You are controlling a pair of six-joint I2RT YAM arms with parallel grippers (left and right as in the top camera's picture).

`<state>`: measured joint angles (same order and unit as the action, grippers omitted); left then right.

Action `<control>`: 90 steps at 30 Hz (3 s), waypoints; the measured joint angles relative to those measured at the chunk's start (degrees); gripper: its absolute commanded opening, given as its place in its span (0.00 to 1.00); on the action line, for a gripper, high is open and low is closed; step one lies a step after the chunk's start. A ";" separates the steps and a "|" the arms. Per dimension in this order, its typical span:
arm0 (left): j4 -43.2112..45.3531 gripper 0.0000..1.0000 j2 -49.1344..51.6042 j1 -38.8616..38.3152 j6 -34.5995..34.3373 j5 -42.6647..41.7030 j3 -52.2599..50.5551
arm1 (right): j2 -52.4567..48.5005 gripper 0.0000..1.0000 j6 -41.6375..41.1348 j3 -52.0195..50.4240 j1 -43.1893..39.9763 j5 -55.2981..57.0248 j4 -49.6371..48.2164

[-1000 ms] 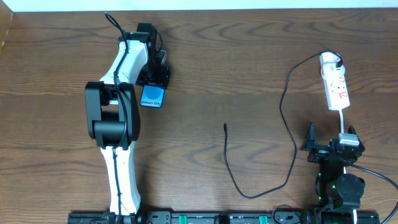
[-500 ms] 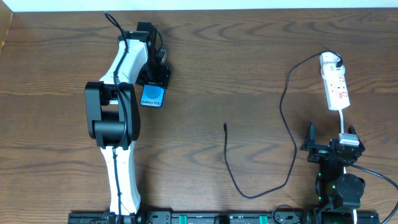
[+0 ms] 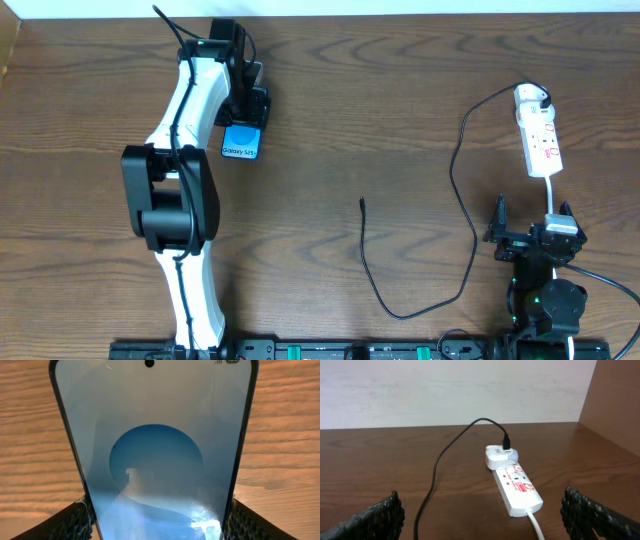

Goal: Plug charger to phone and switch on socket
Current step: 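Lift the phone with the left gripper and tilt it upright, then rotate the held phone with the left gripper toward the center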

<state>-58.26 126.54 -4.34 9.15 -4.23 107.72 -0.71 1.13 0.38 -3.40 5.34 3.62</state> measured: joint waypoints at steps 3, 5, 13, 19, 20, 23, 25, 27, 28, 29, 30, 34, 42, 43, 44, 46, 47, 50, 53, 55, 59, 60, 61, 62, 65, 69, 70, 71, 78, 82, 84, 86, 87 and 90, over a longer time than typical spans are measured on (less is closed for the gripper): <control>-0.15 0.07 -0.90 0.00 -2.49 -1.68 0.02 | 0.00 0.99 0.00 0.00 0.00 0.00 0.00; -0.46 0.07 -1.07 0.00 -4.22 -4.28 0.02 | 0.00 0.99 0.02 0.00 0.00 0.00 0.00; -1.73 0.07 -1.07 -0.04 -7.98 -24.94 0.02 | 0.00 0.99 0.02 0.00 0.00 0.00 0.00; -4.11 0.08 -1.07 -0.26 -20.20 -33.38 0.04 | 0.00 0.99 0.00 0.00 0.00 0.00 -0.02; -4.66 0.07 -1.07 -0.26 -22.80 -33.81 0.04 | 0.00 0.99 0.02 0.00 0.00 0.00 0.00; -5.81 0.08 -1.07 -0.26 -30.25 -35.50 0.04 | 0.00 0.99 0.00 0.00 0.00 0.00 0.00; -5.84 0.08 -1.07 -0.26 -32.48 -37.75 0.04 | 0.00 0.99 0.00 0.00 0.00 0.00 0.00; -5.84 0.08 -1.07 -0.26 -33.77 -41.40 0.04 | 0.00 0.99 0.00 0.00 0.00 0.00 0.00; -5.81 0.08 -1.07 -0.26 -34.25 -43.23 0.04 | 0.00 0.99 0.00 0.00 0.00 0.00 -0.02; -5.84 0.07 -1.07 -0.26 -34.73 -46.31 0.04 | 0.00 0.99 0.00 0.00 0.00 0.00 0.00; -5.84 0.07 -1.07 -0.26 -34.91 -48.35 0.04 | 0.00 0.99 0.00 0.00 0.00 0.00 0.00; -5.84 0.07 -1.07 -0.26 -35.54 -58.36 0.04 | 0.00 0.99 0.00 0.00 0.00 0.00 0.00; -5.84 0.08 -1.07 -0.26 -40.06 -76.24 0.04 | 0.00 0.99 0.02 0.00 0.00 0.00 0.00; -5.84 0.07 -1.07 -0.26 -42.01 -77.61 0.04 | 0.00 0.99 0.02 0.00 0.00 0.00 0.00; -5.84 0.08 -1.07 -0.26 -43.39 -78.31 0.04 | 0.00 0.99 0.00 0.00 0.00 0.00 0.00; -5.84 0.08 -1.07 -0.26 -46.62 -79.19 0.04 | 0.00 0.99 0.00 0.00 0.00 0.00 0.00; -5.84 0.08 -1.07 -0.26 -47.89 -79.45 0.04 | 0.00 0.99 0.00 0.00 0.00 0.00 0.00; -5.84 0.08 -1.07 -0.26 -51.95 -79.82 0.04 | 0.00 0.99 0.00 0.00 0.00 0.00 0.00; -5.84 0.08 -1.07 -0.26 -54.40 -79.91 0.04 | 0.00 0.99 0.00 0.00 0.00 0.00 -0.02; -5.84 0.08 -1.07 -0.26 -55.63 -79.93 0.04 | 0.00 0.99 0.00 0.00 0.00 0.00 0.00; -5.84 0.07 -1.07 -0.26 -57.83 -79.95 0.04 | 0.00 0.99 0.00 0.00 0.00 0.00 0.00; -5.84 0.07 -1.07 -0.26 -58.34 -79.95 0.04 | 0.00 0.99 0.00 0.00 0.00 0.00 0.00; -5.84 0.07 -1.07 -0.26 -58.49 -79.95 0.04 | 0.00 0.99 0.00 0.00 0.00 0.00 0.00; -5.84 0.07 -1.07 -0.26 -58.69 -79.95 0.04 | 0.00 0.99 0.02 0.00 0.00 0.00 0.00; -5.84 0.08 -1.07 -0.26 -58.88 -79.95 0.04 | 0.00 0.99 0.00 0.00 0.00 0.00 0.00; -5.84 0.07 -1.07 -0.26 -58.90 -79.95 0.04 | 0.00 0.99 0.00 0.00 0.00 0.00 0.00; -5.84 0.07 -1.07 -0.26 -58.90 -79.95 0.04 | 0.00 0.99 0.02 0.00 0.00 0.00 0.00; -5.84 0.08 -1.07 -0.26 -58.88 -79.95 0.04 | 0.00 0.99 0.00 0.00 0.00 0.00 0.00; -5.84 0.07 -1.07 -0.26 -58.88 -79.95 0.04 | 0.00 0.99 0.02 0.00 0.00 0.00 0.00; -5.84 0.07 -1.07 -0.26 -58.90 -79.95 0.04 | 0.00 0.99 0.02 0.00 0.00 0.00 0.00; -5.84 0.07 -1.07 -0.26 -58.88 -79.95 0.04 | 0.00 0.99 0.02 0.00 0.00 0.00 0.00; -5.84 0.07 -1.07 -0.26 -58.90 -79.95 0.04 | 0.00 0.99 0.00 0.00 0.00 0.00 0.00; -5.84 0.08 -1.07 -0.26 -58.88 -79.95 0.04 | 0.00 0.99 0.00 0.00 0.00 0.00 0.00; -5.84 0.07 -1.07 -0.26 -58.88 -79.95 0.04 | 0.00 0.99 0.00 0.00 0.00 0.00 0.00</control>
<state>-64.10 125.47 -4.60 -49.74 -84.18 107.77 -0.71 1.13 0.38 -3.40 5.34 3.62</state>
